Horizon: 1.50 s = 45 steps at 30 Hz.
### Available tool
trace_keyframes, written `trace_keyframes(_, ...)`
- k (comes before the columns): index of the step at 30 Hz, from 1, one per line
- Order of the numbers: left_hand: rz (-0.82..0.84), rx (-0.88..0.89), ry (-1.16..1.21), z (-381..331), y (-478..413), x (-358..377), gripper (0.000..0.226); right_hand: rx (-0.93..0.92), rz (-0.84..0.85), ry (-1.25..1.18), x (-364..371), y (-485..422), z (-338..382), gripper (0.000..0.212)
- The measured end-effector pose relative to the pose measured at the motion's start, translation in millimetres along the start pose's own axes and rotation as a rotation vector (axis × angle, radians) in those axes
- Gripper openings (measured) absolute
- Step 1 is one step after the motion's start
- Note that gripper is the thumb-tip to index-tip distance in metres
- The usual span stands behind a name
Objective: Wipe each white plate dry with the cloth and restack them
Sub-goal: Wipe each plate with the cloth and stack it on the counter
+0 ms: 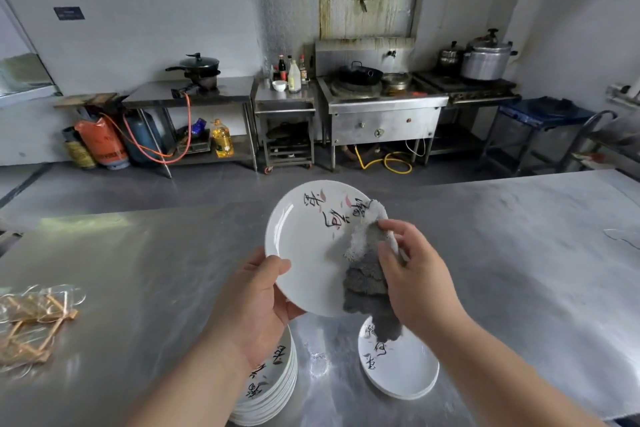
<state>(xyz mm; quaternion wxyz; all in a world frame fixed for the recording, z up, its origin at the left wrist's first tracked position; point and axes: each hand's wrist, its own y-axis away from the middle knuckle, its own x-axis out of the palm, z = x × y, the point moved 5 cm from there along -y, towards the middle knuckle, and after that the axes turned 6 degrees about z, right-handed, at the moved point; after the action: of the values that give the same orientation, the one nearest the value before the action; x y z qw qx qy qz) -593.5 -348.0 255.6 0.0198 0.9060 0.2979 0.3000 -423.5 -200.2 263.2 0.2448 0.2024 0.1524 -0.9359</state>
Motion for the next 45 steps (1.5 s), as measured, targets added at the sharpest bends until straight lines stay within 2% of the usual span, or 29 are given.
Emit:
trace_keyframes(4, 0.072, -0.068, -0.151, -4.6, 3.9, 1.9, 0.037, 0.02, 0.118, 0.085, -19.6, -28.7, 5.1, 0.042)
trace_keyframes(5, 0.071, -0.065, -0.175, -7.0, 5.1, 1.7, 0.036, 0.019, 0.12, 0.121, -22.4, -31.5, 5.8, 0.035)
trace_keyframes(7, 0.006, -0.026, -0.193, -12.0, 5.8, -2.5, 0.031, 0.015, 0.107, 0.205, -21.7, -26.3, 6.7, 0.009)
trace_keyframes(11, -0.15, 0.04, -0.22, -13.2, 5.7, -9.5, 0.024, 0.044, 0.115, 0.226, 4.3, 10.2, -10.1, 0.035)
trace_keyframes(13, -0.175, 0.04, -0.308, -10.5, 8.6, -10.7, 0.022, 0.097, 0.128, 0.24, 8.1, 13.8, -9.6, 0.039)
trace_keyframes(16, -0.009, -0.033, -0.418, -7.0, 12.9, -4.6, 0.023, 0.005, 0.083, 0.313, -8.9, -6.5, 14.0, 0.039)
trace_keyframes(19, 0.213, -0.113, -0.528, -6.7, 16.1, 4.8, 0.023, -0.223, 0.189, 0.474, -12.7, -20.8, 50.8, 0.034)
trace_keyframes(21, 0.262, -0.098, -0.608, -11.1, 15.1, 6.0, 0.033, -0.324, 0.266, 0.601, -7.7, -22.2, 64.2, 0.028)
trace_keyframes(23, 0.252, -0.013, -0.703, -16.5, 12.8, 4.6, 0.033, -0.309, 0.27, 0.572, -6.6, -21.1, 61.9, 0.03)
trace_keyframes(26, 0.093, 0.112, -0.841, -19.8, 11.4, -3.3, 0.032, -0.163, 0.19, 0.383, -5.9, -8.8, 34.4, 0.036)
trace_keyframes(29, 0.017, 0.148, -0.902, -27.5, 11.6, -5.9, 0.03, -0.027, 0.231, 0.397, -3.9, -0.1, 13.4, 0.04)
trace_keyframes(31, 0.121, 0.11, -1.001, -32.2, 8.1, 1.0, 0.031, -0.049, 0.305, 0.472, -2.4, -3.2, 18.1, 0.042)
trace_keyframes(34, 0.336, 0.071, -1.155, -34.8, 5.1, 23.3, 0.032, -0.19, 0.375, 0.51, 5.7, -9.7, 45.1, 0.039)
trace_keyframes(36, 0.371, 0.084, -1.104, -32.8, 2.6, 32.5, 0.029, -0.243, 0.362, 0.513, 10.3, -14.0, 55.3, 0.039)
trace_keyframes(38, 0.286, 0.101, -0.896, -26.9, -0.9, 27.7, 0.016, -0.218, 0.28, 0.476, 6.5, -20.9, 51.2, 0.04)
trace_keyframes(41, 0.107, 0.115, -0.641, -6.0, 3.9, 0.0, 0.018, -0.031, 0.092, 0.381, -10.4, -27.4, 23.8, 0.04)
trace_keyframes(43, 0.073, 0.087, -0.62, 13.6, 7.9, -12.3, 0.027, 0.092, 0.046, 0.356, -17.6, -27.8, 5.3, 0.041)
trace_keyframes(45, 0.041, 0.107, -0.67, 19.7, 6.6, -18.8, 0.032, 0.082, 0.102, 0.403, -16.5, -27.3, 2.7, 0.038)
